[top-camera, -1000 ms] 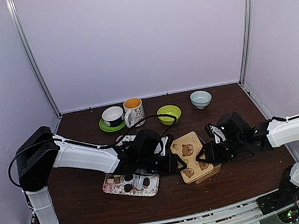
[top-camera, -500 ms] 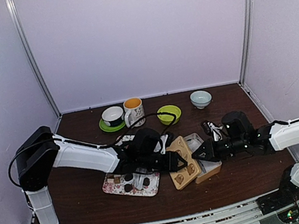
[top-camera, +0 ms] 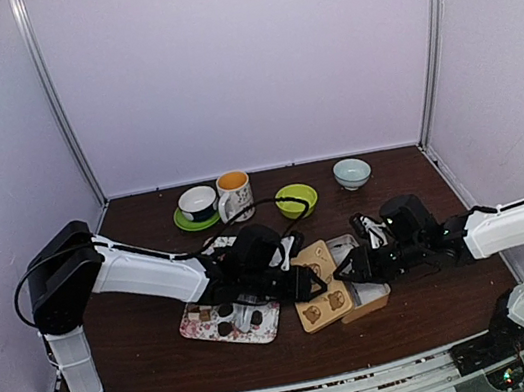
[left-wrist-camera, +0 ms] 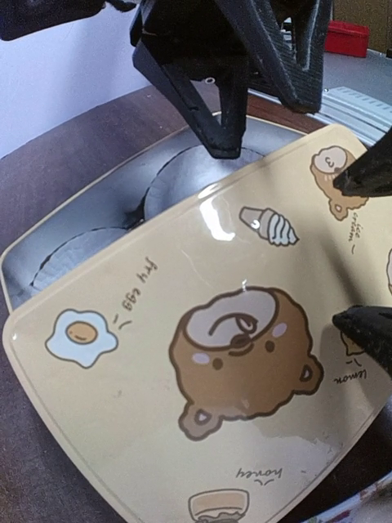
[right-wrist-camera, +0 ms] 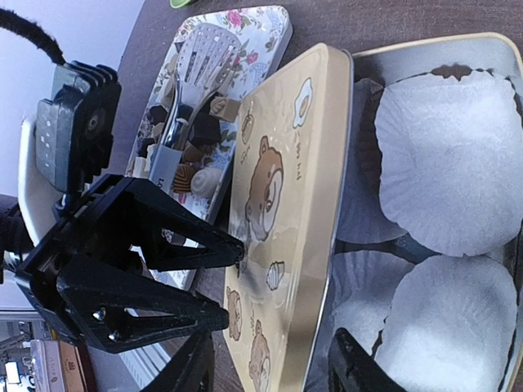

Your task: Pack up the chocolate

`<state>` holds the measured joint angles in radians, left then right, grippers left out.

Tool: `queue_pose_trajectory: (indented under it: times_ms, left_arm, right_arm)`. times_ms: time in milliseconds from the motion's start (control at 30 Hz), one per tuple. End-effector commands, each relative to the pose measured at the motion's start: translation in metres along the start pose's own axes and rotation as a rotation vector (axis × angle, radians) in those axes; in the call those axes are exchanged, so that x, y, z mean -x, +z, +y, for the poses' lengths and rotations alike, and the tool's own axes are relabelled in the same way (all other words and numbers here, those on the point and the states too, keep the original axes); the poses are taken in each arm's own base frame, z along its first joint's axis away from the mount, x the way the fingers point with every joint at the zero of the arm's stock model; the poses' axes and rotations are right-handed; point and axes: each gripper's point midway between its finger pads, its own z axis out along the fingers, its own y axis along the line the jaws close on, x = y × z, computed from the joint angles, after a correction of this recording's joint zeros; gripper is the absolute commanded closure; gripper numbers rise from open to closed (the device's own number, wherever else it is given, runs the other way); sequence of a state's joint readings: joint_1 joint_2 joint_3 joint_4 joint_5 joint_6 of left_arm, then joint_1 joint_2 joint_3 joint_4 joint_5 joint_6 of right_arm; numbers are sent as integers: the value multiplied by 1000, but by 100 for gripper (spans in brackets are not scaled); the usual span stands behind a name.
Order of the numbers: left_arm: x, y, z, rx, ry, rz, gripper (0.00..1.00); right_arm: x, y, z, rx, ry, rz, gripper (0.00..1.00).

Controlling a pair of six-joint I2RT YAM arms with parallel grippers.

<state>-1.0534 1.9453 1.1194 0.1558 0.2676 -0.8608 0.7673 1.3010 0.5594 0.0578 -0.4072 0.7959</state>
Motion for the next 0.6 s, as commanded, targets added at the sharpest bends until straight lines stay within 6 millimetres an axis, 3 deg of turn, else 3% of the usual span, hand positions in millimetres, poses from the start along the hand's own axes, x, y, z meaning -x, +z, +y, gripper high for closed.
queue_pose_trajectory:
  times_ms: [0,300,567]
  left_arm:
    - [13,-5,-7,-15,34,-36,51]
    - [12,-7,-9,-20,34,-25,51]
    - [15,-19,-14,7,48,-14,51]
  right_arm:
    - [12,1,-2,-46,-27,-27,52]
    - [6,19,-5,-25,6,15,57]
    - [8,21,11,49,4,27,86]
